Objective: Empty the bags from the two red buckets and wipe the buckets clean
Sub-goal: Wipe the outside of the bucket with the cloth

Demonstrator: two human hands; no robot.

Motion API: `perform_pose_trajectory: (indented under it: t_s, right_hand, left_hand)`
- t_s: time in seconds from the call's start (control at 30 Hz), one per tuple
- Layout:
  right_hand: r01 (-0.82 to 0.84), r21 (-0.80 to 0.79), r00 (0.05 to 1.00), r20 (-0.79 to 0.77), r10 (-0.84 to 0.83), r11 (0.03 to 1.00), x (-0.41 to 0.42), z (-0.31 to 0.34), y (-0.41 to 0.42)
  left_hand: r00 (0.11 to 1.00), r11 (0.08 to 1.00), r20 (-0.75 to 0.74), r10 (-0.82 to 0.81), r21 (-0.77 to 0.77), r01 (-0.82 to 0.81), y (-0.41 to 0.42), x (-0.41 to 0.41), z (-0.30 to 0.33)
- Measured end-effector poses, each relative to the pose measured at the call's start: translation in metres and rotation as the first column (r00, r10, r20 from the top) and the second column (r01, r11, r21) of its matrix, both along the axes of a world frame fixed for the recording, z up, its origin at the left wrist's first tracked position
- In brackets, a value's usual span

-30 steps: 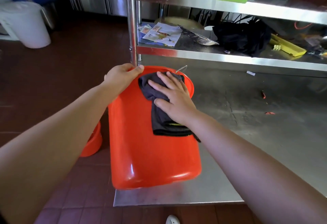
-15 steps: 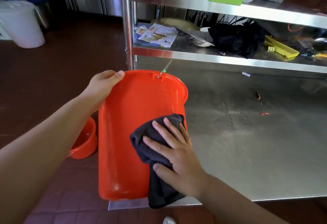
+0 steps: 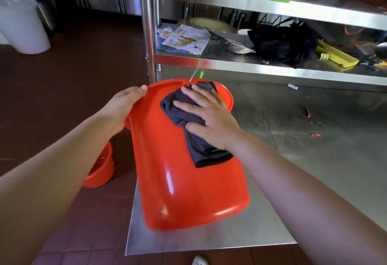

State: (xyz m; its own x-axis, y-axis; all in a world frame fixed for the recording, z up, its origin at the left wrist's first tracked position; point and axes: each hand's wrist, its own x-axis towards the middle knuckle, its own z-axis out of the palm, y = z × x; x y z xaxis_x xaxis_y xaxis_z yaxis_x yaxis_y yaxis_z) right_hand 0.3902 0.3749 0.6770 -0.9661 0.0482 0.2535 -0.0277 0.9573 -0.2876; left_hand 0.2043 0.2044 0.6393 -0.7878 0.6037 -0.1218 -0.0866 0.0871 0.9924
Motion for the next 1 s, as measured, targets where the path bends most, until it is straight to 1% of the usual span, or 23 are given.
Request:
perform_pose_trajectory:
  t_s: [0.07,0.13,0.27,0.33,0.43,0.57,0.63,0.7,0.73,0.8,0.9,1.0]
  right_hand:
    - [-0.042,0.125,0.998,0.056,0.036,0.991,-0.004,0.005,0.006]
    - [-0.067,0.216,0.996,0.078,0.051,0.974,-0.002,0.005,0.001]
    - [-0.073,0.249,0.995,0.082,0.054,0.966,0.027,-0.001,-0.014]
    - [-0.077,0.219,0.995,0.084,0.06,0.973,0.05,-0.005,-0.016]
    - [-0.082,0.152,0.995,0.072,0.071,0.985,0.086,-0.012,-0.018]
    - [-0.078,0.091,0.996,0.054,0.073,0.993,0.121,-0.02,-0.023]
    - [-0.072,0.103,0.996,0.057,0.067,0.992,0.126,-0.021,-0.028]
    - [-0.083,0.138,0.995,0.066,0.075,0.987,0.122,-0.02,-0.034]
    - [-0.089,0.153,0.994,0.068,0.08,0.984,0.119,-0.02,-0.037]
    - [-0.094,0.168,0.994,0.07,0.083,0.981,0.114,-0.02,-0.04]
    - [-0.108,0.204,0.992,0.085,0.092,0.973,0.105,-0.021,-0.038]
    - [-0.097,0.245,0.993,0.09,0.077,0.965,0.081,-0.016,-0.028]
  left_hand:
    - [0.998,0.999,0.057,0.016,0.036,-0.018,0.0,0.005,-0.018]
    - [0.995,0.998,0.097,0.012,0.066,-0.019,-0.001,0.012,-0.034]
    - [0.997,0.999,0.076,0.003,0.052,-0.007,-0.004,0.014,-0.045]
    - [0.999,1.0,0.038,0.023,0.016,-0.023,-0.005,0.013,-0.042]
    - [0.998,0.999,-0.058,0.01,-0.04,-0.013,-0.009,0.013,-0.038]
    - [0.994,0.998,-0.107,0.014,-0.065,-0.021,-0.002,0.021,-0.024]
    - [0.983,0.998,-0.18,0.034,-0.047,-0.043,0.017,0.028,-0.006]
    - [0.963,0.999,-0.269,-0.01,-0.051,-0.004,0.038,0.037,0.013]
    - [0.946,0.995,-0.323,-0.036,-0.102,0.003,0.047,0.04,0.021]
    - [0.91,0.969,-0.411,-0.046,-0.239,-0.059,0.06,0.046,0.03]
    - [0.899,0.943,-0.437,0.009,-0.297,-0.154,0.067,0.049,0.03]
    - [0.905,0.938,-0.425,0.021,-0.306,-0.165,0.072,0.051,0.033]
